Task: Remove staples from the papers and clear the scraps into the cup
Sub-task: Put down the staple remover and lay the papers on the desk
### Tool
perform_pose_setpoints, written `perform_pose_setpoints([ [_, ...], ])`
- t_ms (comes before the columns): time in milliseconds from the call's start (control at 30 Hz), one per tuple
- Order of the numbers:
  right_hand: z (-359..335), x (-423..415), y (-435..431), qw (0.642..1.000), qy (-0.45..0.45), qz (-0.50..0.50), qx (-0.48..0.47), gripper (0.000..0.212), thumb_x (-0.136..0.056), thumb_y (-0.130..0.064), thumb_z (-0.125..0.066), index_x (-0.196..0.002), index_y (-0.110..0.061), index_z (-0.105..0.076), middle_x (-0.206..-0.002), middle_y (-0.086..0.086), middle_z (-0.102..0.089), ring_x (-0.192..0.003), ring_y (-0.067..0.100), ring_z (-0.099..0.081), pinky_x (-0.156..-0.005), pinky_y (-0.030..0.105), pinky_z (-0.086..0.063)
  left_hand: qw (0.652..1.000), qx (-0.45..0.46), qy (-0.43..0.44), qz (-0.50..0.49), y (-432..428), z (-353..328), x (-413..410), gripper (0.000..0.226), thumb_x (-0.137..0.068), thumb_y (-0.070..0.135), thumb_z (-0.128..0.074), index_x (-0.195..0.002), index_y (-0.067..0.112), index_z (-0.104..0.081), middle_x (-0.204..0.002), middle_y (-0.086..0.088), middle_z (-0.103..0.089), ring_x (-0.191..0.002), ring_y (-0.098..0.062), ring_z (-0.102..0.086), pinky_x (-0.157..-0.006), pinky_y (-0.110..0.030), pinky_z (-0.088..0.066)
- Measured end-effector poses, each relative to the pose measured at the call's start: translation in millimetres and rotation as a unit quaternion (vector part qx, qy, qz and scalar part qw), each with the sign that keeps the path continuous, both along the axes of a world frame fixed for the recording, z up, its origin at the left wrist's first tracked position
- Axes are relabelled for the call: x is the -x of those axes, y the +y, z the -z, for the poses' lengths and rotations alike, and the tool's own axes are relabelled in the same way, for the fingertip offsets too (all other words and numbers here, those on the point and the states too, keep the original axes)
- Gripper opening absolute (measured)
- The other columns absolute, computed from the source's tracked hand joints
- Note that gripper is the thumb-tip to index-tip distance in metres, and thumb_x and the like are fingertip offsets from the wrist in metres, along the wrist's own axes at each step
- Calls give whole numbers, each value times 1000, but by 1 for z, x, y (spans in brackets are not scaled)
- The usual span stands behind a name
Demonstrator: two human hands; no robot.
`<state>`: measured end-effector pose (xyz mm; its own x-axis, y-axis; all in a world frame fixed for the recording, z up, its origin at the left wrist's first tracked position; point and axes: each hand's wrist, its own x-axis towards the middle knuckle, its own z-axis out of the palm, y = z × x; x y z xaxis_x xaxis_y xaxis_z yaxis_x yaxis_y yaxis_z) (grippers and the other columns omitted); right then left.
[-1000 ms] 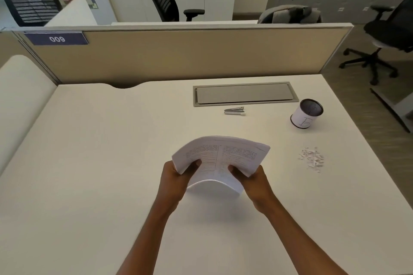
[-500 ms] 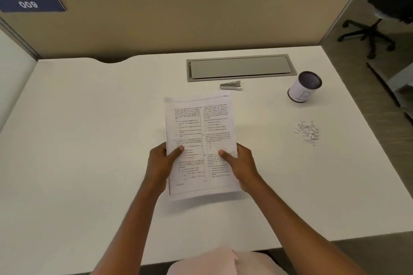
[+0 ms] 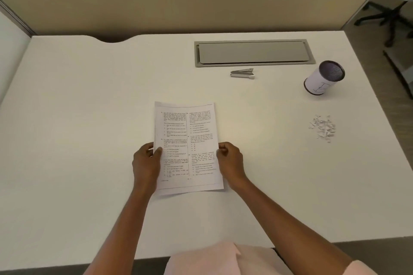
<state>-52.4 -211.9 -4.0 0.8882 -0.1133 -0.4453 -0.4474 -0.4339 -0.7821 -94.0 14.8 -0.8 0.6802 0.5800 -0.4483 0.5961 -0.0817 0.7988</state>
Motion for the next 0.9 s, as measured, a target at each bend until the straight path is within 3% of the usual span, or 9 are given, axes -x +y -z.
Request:
perform_pose_setpoints([
  [100, 0, -16, 15, 1000, -10, 7, 13, 21, -96, -1, -55, -102, -6, -74, -93, 5, -77, -73, 13, -66, -57, 9, -46, 999, -48, 2, -1, 6, -6, -14, 28, -106, 16, -60, -133, 11, -66, -110, -3, -74, -99, -25, -70, -85, -34, -48],
  [233, 1, -43, 35, 999, -12, 30, 4, 20, -92, 0, -59, -106, -9, -72, -77, -9, -69, -69, 0, -62, -54, 2, -43, 995, -100, 7, -2, 26, -6, -41, 30, -105, 14, -59, -133, 11, -68, -113, 1, -68, -100, -21, -63, -86, -33, -44],
  [367, -2, -73, 55, 999, -21, 44, -7, 19, -90, 0, -63, -105, -10, -70, -74, -11, -65, -67, 0, -61, -59, 6, -43, 993, -118, 2, -7, 50, -4, -70, 32, -103, 13, -62, -135, 14, -66, -121, -6, -75, -97, -22, -65, -85, -33, -47],
  [500, -3, -104, 77, 999, -22, 43, -19, 21, -88, 1, -62, -104, -9, -71, -85, -3, -71, -75, 11, -66, -64, 15, -48, 994, -111, -2, -6, 72, -4, -100, 32, -100, 10, -64, -132, 14, -68, -123, -10, -77, -99, -23, -68, -87, -32, -48],
  [700, -4, -153, 105, 999, -36, 31, -20, 27, -84, 5, -60, -104, -9, -72, -80, -4, -66, -66, 7, -59, -59, 13, -44, 994, -103, -8, 20, 111, -2, -148, 35, -97, 11, -68, -131, 18, -71, -116, -2, -76, -105, -26, -72, -94, -36, -54],
  [800, -3, -177, 115, 998, -53, 31, -8, 31, -84, 8, -58, -106, -9, -73, -86, -1, -67, -70, 9, -58, -60, 11, -42, 994, -99, -13, 40, 127, -1, -173, 41, -95, 9, -69, -135, 19, -72, -112, 1, -73, -104, -23, -70, -101, -37, -54],
  [900, -2, -200, 122, 997, -70, 39, 5, 33, -84, 9, -57, -107, -7, -73, -93, 1, -69, -78, 13, -61, -66, 16, -46, 994, -95, -19, 52, 139, 1, -197, 45, -95, 8, -70, -138, 18, -71, -114, 1, -73, -104, -20, -68, -97, -31, -51],
])
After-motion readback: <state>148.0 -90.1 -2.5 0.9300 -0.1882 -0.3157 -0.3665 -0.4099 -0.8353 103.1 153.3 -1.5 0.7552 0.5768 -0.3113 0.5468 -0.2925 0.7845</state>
